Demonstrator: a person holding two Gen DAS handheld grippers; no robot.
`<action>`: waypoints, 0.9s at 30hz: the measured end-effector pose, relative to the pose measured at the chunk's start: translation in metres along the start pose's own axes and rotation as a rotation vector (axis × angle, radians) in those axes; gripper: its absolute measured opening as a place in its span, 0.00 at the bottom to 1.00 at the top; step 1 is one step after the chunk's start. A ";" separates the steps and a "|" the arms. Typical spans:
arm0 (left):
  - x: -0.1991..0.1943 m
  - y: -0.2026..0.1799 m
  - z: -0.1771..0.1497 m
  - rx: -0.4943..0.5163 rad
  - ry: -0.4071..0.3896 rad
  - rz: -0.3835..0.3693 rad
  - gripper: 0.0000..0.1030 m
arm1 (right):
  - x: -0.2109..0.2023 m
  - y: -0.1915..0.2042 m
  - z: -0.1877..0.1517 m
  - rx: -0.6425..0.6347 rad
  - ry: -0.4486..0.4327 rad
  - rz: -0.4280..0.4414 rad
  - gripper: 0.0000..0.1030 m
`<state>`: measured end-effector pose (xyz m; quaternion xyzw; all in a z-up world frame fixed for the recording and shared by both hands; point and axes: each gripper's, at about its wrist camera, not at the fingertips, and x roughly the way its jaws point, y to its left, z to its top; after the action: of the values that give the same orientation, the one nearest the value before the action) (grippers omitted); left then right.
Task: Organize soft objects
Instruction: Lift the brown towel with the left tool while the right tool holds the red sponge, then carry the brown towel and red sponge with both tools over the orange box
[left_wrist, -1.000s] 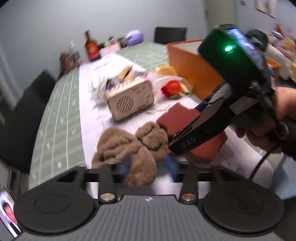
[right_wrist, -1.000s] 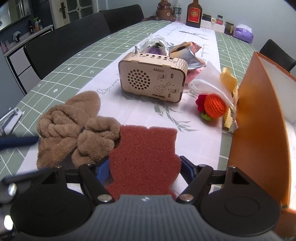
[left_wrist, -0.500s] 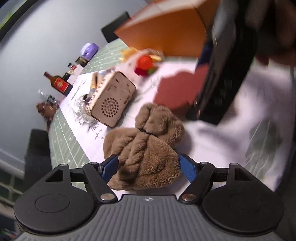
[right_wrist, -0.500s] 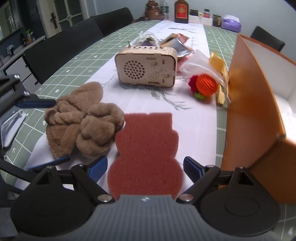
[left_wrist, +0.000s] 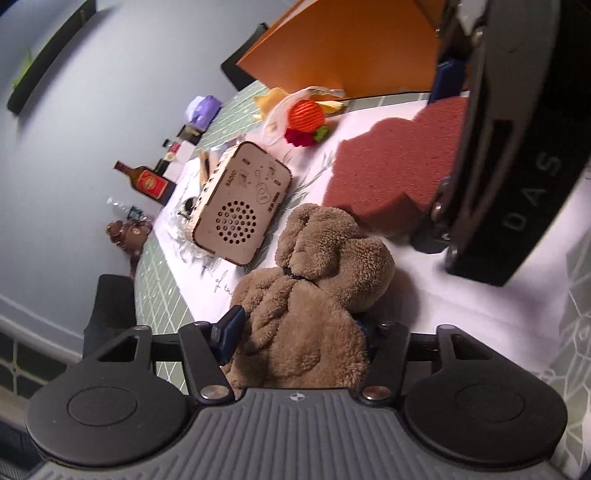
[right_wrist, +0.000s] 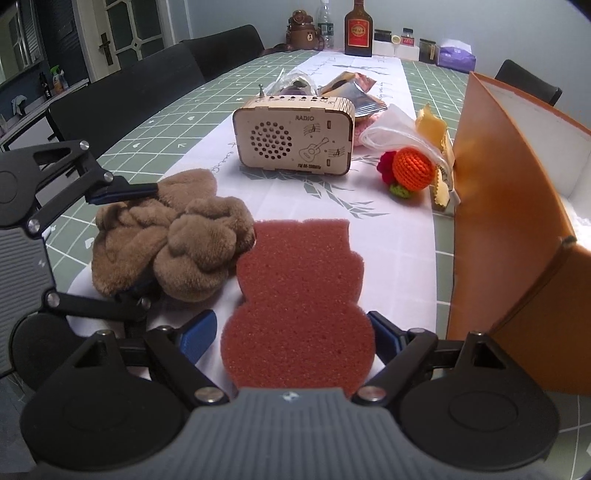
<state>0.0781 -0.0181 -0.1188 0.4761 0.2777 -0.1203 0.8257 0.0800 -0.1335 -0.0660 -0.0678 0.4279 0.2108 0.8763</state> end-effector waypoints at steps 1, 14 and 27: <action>-0.001 0.001 0.000 -0.007 0.000 0.003 0.59 | -0.001 0.001 -0.001 -0.007 -0.004 -0.007 0.75; -0.029 0.044 0.003 -0.324 0.021 -0.056 0.45 | -0.017 0.004 0.008 -0.047 -0.062 0.000 0.67; -0.069 0.124 0.020 -0.795 0.036 -0.177 0.45 | -0.059 -0.007 0.059 -0.206 -0.139 -0.024 0.67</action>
<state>0.0862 0.0241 0.0178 0.0958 0.3568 -0.0660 0.9269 0.0932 -0.1405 0.0161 -0.1479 0.3415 0.2473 0.8946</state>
